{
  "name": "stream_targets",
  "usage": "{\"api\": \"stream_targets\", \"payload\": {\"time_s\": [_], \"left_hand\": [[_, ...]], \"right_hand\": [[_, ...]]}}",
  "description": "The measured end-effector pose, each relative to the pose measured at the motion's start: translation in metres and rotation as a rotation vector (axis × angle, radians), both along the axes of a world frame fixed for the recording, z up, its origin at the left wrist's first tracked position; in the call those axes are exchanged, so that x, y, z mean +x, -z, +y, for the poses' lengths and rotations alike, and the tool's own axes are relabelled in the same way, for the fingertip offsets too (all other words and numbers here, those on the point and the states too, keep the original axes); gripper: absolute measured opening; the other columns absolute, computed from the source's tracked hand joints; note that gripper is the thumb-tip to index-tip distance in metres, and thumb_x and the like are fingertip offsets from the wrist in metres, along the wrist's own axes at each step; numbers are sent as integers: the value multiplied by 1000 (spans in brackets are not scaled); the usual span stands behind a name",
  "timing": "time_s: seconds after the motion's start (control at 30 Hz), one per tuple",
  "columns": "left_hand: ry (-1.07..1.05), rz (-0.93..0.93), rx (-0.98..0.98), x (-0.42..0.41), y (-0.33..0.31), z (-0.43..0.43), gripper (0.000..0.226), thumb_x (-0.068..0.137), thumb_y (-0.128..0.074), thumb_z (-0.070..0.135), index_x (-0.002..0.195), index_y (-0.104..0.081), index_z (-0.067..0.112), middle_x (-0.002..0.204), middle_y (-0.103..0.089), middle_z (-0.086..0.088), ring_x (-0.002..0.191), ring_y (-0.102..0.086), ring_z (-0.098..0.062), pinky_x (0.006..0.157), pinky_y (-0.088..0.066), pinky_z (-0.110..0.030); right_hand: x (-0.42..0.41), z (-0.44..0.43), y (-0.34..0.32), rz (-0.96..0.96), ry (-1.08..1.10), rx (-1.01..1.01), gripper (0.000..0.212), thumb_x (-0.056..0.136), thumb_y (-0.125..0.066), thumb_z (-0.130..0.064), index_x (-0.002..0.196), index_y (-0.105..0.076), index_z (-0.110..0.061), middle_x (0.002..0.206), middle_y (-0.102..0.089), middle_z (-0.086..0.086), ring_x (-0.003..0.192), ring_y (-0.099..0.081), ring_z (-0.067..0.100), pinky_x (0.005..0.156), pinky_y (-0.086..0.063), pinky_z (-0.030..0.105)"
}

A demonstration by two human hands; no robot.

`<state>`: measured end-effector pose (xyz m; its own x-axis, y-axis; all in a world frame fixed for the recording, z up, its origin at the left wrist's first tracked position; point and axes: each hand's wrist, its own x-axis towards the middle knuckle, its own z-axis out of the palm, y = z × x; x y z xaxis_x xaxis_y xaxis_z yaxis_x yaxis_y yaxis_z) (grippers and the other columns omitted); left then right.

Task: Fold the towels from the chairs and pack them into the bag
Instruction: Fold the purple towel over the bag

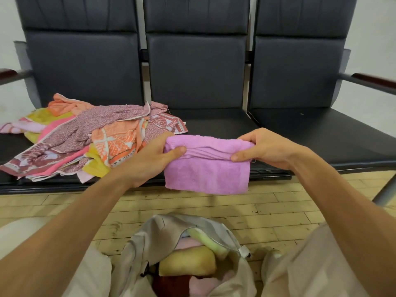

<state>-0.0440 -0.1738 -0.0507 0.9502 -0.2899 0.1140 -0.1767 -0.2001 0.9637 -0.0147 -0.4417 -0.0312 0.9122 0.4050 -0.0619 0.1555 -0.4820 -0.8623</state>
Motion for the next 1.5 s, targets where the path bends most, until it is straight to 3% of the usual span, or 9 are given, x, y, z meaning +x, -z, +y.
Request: {"api": "stream_targets", "payload": {"time_s": [0.07, 0.23, 0.4, 0.73, 0.93, 1.1, 1.2, 1.33, 1.5], "left_hand": [[-18, -77, 59, -1, 2, 0, 19, 98, -50, 19, 116, -53, 13, 85, -40, 41, 74, -51, 28, 70, -49, -6], [-4, -157, 70, 2, -4, 7, 17, 97, -51, 22, 113, -54, 24, 102, -62, 11, 89, -64, 2, 69, -54, -17], [4, -232, -61, 0, -3, 7, 29, 91, -57, 13, 117, -58, 26, 100, -65, 24, 99, -62, 3, 76, -49, -14], [89, 18, -341, 1, -4, 10, 56, 87, -46, -15, 79, -78, 31, 86, -70, 17, 75, -64, -1, 60, -52, -17], [263, 245, -443, -2, -2, 10, 18, 83, -59, 14, 91, -75, 17, 100, -70, -1, 91, -66, -17, 73, -56, -27], [46, 202, -274, 3, 4, 2, 26, 95, -52, 15, 116, -69, 21, 107, -71, 8, 101, -65, -10, 78, -54, -20], [10, 254, -306, 4, 6, 3, 52, 88, -60, 3, 137, -50, 19, 116, -64, 5, 105, -64, -10, 82, -55, -22], [-2, 284, -240, 1, 9, -2, 19, 82, -64, -4, 97, -67, 6, 93, -75, -2, 94, -68, -15, 85, -54, -25], [78, 271, -169, 4, 15, 3, 29, 70, -74, 12, 98, -71, 6, 107, -73, -8, 105, -67, -20, 90, -54, -26]], "right_hand": [[0, 0, 1, -34, -10, -13, 19, 80, -76, -10, 99, -72, -8, 96, -73, 5, 89, -71, 17, 73, -57, 22], [-2, 3, 2, -79, -64, 109, 18, 84, -71, -9, 101, -63, -10, 99, -67, -2, 93, -69, 15, 75, -59, 29], [-3, 5, 3, -140, -1, 297, 30, 83, -69, 1, 110, -65, -10, 107, -68, 0, 99, -68, 16, 76, -57, 31], [0, 5, 9, 0, -52, 495, 35, 87, -58, 7, 92, -76, -23, 102, -71, 0, 96, -68, 19, 71, -57, 30], [6, -2, 16, 255, -71, 523, 21, 88, -57, -25, 95, -70, -9, 106, -67, 10, 100, -65, 26, 83, -55, 39], [8, 4, 17, 157, 46, 355, 18, 90, -63, -17, 107, -71, -19, 110, -70, 3, 101, -68, 23, 82, -57, 39], [7, 1, 14, 198, 32, 312, 47, 83, -70, -7, 127, -61, -21, 121, -66, 7, 108, -67, 24, 87, -57, 39], [6, -2, 12, 239, 28, 247, 39, 79, -72, -1, 117, -65, 1, 113, -71, 13, 107, -68, 25, 88, -57, 33], [6, -7, 12, 254, 9, 107, 28, 78, -73, 3, 106, -69, 6, 107, -73, 15, 104, -69, 27, 92, -55, 33]]}}
